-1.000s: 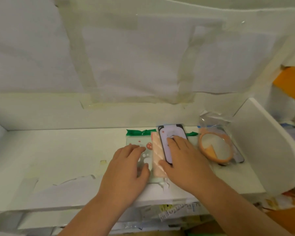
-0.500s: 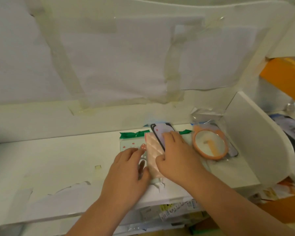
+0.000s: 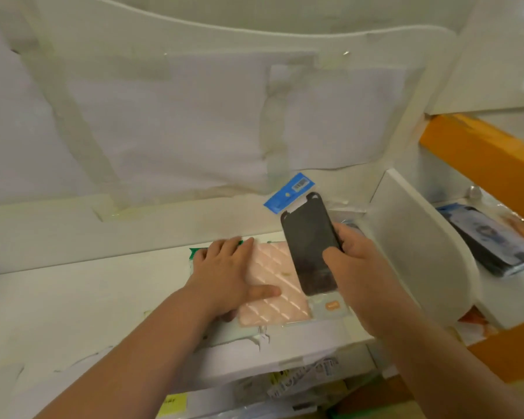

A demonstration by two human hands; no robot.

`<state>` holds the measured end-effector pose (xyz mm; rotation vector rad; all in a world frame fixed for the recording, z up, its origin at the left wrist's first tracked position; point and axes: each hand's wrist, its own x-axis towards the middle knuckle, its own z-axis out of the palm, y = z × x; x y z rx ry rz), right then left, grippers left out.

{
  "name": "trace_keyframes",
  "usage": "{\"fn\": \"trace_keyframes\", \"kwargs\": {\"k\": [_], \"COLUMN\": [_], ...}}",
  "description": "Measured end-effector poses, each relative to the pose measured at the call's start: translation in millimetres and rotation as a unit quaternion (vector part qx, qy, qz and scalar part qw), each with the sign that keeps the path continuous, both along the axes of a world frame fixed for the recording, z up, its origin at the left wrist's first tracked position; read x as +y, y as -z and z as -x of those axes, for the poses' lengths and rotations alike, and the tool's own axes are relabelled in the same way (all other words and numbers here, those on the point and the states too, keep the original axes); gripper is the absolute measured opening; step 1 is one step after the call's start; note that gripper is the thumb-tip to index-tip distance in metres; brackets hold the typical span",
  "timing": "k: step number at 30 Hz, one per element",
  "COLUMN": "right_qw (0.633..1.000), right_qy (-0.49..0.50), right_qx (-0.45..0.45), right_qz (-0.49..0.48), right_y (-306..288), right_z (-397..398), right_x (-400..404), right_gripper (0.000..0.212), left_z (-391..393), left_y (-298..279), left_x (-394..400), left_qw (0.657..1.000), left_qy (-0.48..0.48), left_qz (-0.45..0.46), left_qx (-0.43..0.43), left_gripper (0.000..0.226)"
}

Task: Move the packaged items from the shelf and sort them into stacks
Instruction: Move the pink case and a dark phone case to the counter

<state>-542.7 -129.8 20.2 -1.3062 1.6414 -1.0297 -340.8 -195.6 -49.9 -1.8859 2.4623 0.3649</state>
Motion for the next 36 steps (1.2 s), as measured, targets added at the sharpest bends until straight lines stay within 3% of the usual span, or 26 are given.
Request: {"fn": "trace_keyframes", "kwargs": {"k": [4, 8, 12, 20, 24, 26, 32, 34, 36], "right_qw": [0.990, 0.953, 0.925, 0.887, 0.889, 0.885, 0.868, 0.854, 0.848], "right_qy": [0.008, 0.022, 0.062, -0.051, -0.072, -0.081, -0.059, -0.050, -0.045], "right_qx": [-0.140, -0.302, -0.372, -0.454, -0.451, -0.456, -0.491, -0.514, -0.524], "right_qz": [-0.008, -0.030, -0.048, -0.061, -0.046, -0.045, -0.047, -0.056, -0.062], "right_y": [-2, -3, -3, -6, -4, -7, -21, -25, -29], "right_z": [12, 21, 30, 48, 58, 68, 116, 136, 158], "right_x": [16, 33, 51, 89, 106, 120, 182, 207, 231], "right_gripper": [0.056, 0.045, 0.042, 0.056, 0.058, 0.057, 0.050, 0.048, 0.048], "left_z": [-10, -19, -27, -42, -49, -47, -3, 29, 66], "left_y": [0, -5, -12, -14, -22, -33, -81, -93, -98], "left_x": [-9, -12, -4, 29, 47, 61, 132, 158, 185], "left_qw": [0.998, 0.991, 0.966, 0.823, 0.775, 0.723, 0.624, 0.599, 0.597], "left_qy": [-0.009, -0.040, -0.104, -0.285, -0.290, -0.295, -0.309, -0.318, -0.308], "left_qz": [-0.006, 0.019, 0.045, 0.079, 0.082, 0.083, 0.125, 0.074, -0.003], "left_qx": [0.061, 0.123, 0.234, 0.486, 0.555, 0.619, 0.706, 0.731, 0.741], "left_gripper": [0.115, 0.115, 0.099, 0.067, 0.030, 0.013, 0.019, 0.014, 0.011]}}
